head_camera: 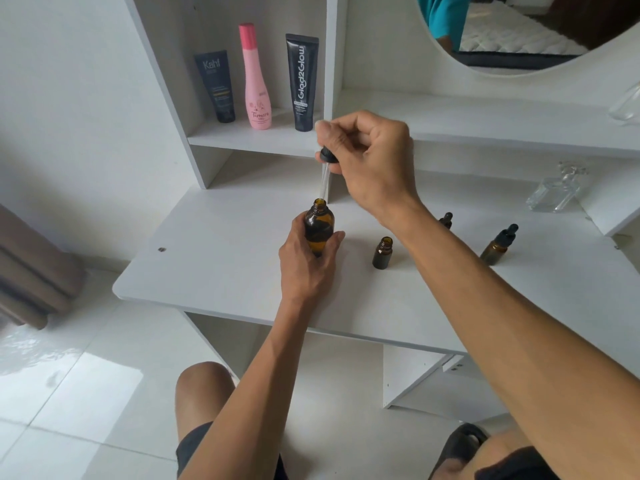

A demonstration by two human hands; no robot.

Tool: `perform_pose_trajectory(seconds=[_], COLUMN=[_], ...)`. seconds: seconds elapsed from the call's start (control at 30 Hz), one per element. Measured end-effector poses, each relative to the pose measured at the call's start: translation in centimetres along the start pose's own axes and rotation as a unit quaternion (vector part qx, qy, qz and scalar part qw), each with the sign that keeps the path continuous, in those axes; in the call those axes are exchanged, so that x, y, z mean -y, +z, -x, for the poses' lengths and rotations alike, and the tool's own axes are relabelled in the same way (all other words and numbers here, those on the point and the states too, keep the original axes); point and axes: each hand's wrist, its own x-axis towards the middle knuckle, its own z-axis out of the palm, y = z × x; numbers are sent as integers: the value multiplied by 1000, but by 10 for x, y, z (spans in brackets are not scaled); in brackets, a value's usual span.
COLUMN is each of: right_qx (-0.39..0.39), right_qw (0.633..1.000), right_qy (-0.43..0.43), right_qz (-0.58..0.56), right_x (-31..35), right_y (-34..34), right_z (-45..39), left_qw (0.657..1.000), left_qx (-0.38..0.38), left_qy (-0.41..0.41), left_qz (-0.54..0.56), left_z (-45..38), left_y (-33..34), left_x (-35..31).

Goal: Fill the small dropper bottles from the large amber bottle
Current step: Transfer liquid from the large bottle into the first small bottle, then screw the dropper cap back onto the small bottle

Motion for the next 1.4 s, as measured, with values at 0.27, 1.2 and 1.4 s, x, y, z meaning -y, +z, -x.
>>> perform_pose_trajectory(seconds=[0.27,1.2,1.4], right_qx=[56,17,-79], right_qw=[995,995,988], right_qy=[25,40,25], right_qz=[78,93,130], right_x=[-31,-31,-30], right_y=[9,-10,-59], right_z=[21,35,41], left_qw=[1000,1000,998], left_qx=[4,0,-46], left_qy=[10,10,8], left_qz=[9,-23,37], left_z=[-1,0,9], left_y=[-1,-2,-5], left_x=[-1,-2,-8])
